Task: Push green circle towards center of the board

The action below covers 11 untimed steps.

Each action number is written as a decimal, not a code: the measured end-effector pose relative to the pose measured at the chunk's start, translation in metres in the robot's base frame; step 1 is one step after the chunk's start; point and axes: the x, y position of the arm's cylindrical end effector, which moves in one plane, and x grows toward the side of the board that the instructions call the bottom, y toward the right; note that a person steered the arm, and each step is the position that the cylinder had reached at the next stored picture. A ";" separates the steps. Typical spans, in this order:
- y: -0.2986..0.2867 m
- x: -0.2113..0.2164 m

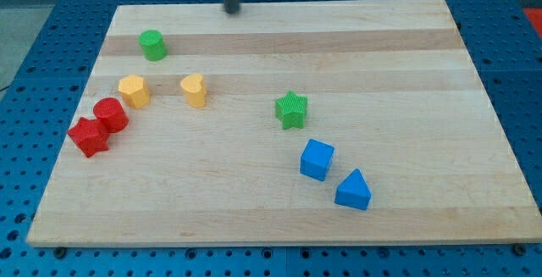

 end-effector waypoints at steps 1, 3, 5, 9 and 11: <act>-0.070 0.004; -0.171 0.077; -0.076 0.121; 0.040 0.092; 0.122 0.119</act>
